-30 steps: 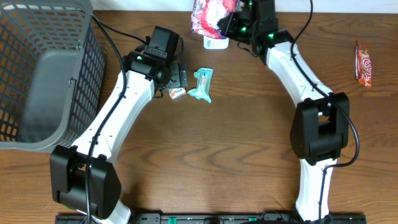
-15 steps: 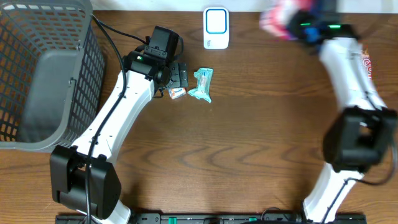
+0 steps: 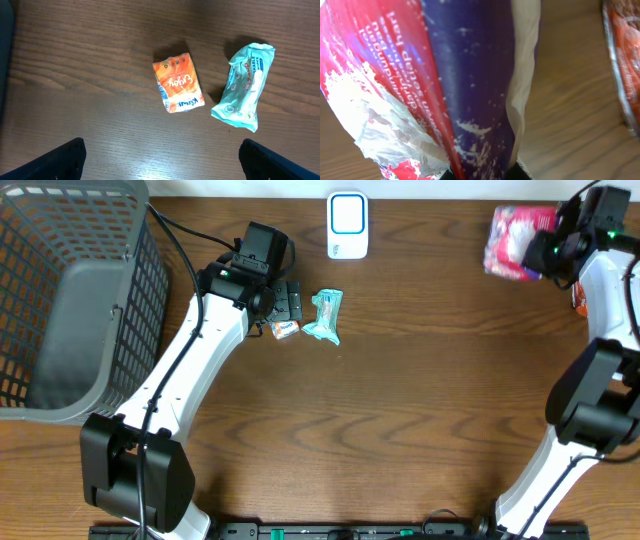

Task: Scan the item barcode
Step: 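Carry the purple pack right and release it near the chocolate bar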

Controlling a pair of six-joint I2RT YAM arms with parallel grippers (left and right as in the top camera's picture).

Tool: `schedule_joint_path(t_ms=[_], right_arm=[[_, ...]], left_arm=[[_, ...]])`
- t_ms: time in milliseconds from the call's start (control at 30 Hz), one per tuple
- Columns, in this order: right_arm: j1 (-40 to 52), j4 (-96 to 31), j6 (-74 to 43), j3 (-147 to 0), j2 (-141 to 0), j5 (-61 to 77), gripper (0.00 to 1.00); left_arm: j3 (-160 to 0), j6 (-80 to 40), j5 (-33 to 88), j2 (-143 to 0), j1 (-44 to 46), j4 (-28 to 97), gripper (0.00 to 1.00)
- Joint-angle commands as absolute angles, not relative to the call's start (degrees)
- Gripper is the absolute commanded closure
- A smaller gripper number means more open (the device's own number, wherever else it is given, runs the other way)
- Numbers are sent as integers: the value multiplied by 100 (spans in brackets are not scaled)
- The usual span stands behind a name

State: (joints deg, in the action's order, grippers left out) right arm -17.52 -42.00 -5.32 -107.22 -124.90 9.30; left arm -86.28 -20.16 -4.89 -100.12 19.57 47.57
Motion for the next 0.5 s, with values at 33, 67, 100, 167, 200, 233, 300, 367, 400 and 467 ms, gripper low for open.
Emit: schedule_joint_path(t_ms=[33, 67, 100, 167, 200, 233, 300, 367, 400, 467], right_arm=[[-2198, -4007, 357, -10777, -12728, 591, 99], [-2259, -3979, 526, -10777, -12768, 589, 95], [-2287, -3959, 663, -10777, -12811, 530, 85], [-2307, -3889, 795, -10777, -12873, 108, 81], [-2305, -3848, 803, -10777, -12903, -191, 80], [-2305, -3820, 801, -10777, -12912, -539, 78], [-2305, -3765, 801, -10777, -12929, -1026, 68], [-2292, -3754, 751, -10796, -12910, -1354, 45], [-2281, -3774, 707, -10809, -12884, -1332, 40], [-2226, -3876, 600, -10875, -12794, -1210, 34]], left_arm=[[-8722, -2045, -561, -10051, 1938, 4775, 2], [-8722, -2045, -561, -10051, 1938, 4775, 2], [-8722, -2045, -561, -10051, 1938, 4775, 2], [-8722, -2045, -561, -10051, 1938, 4775, 2], [-8722, -2045, -561, -10051, 1938, 4775, 2], [-8722, -2045, -561, -10051, 1938, 4772, 2], [-8722, -2045, -561, -10051, 1938, 4775, 2], [-8722, -2045, -563, -10051, 1938, 4775, 2], [-8722, -2045, -561, -10051, 1938, 4775, 2], [-8722, -2045, -563, -10051, 1938, 4775, 2]])
